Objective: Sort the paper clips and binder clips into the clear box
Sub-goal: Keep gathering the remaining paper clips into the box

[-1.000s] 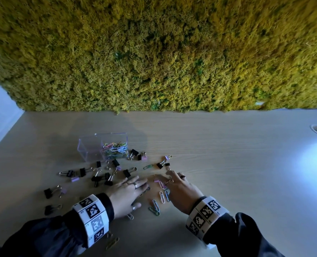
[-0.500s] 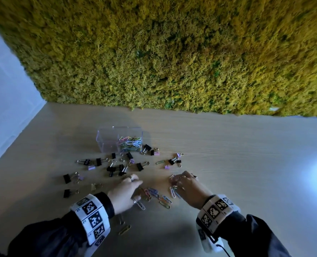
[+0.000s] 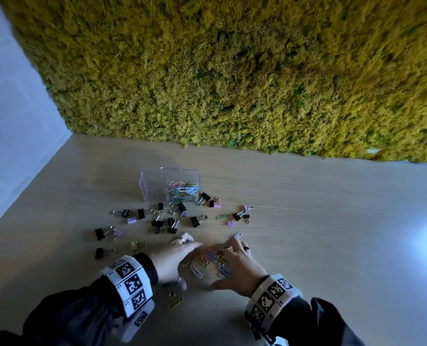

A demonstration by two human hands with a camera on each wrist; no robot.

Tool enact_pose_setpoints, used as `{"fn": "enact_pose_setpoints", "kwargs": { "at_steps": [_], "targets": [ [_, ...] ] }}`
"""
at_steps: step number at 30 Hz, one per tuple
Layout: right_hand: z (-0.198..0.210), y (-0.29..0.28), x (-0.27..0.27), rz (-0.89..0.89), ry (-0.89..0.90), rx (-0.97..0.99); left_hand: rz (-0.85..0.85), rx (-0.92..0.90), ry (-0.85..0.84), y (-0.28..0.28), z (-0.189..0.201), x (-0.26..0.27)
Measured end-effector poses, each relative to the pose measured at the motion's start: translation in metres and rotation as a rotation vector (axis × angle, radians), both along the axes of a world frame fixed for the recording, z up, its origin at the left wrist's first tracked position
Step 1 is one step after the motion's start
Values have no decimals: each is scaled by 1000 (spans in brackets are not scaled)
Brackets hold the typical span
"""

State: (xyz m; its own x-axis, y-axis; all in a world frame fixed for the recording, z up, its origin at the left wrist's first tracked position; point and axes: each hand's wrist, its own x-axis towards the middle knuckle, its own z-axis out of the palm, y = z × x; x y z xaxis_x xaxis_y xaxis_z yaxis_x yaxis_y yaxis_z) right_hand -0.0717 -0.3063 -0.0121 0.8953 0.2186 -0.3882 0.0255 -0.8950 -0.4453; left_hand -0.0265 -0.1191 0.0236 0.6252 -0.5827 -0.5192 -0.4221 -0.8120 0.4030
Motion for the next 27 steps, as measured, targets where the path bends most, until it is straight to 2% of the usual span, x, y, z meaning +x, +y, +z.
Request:
{"fn": "enact_pose_setpoints", "kwargs": {
  "at_steps": [4,10,14,17,20,23,27],
  "targets": [
    [2,10,5,-13,-7,136,23,-62,-81,1,-7,1],
    [-4,27,8,-14,-55,59,88,-156,-164,9,-26,4],
    [-4,34,18,-83,-79,123,114,-226,-242,-1,-28,8],
    [1,35,28,-120,-85,165,143,-202,-216,-7,-28,18],
    [4,37,36,-107,-66,121,81,-102,-211,-11,-33,28],
    [12,39,44,-77,-47,64,-16,22,-375,-8,-43,35],
    [24,37,58,-56,-39,31,101,-10,-202,-9,-39,41]
  ]
}}
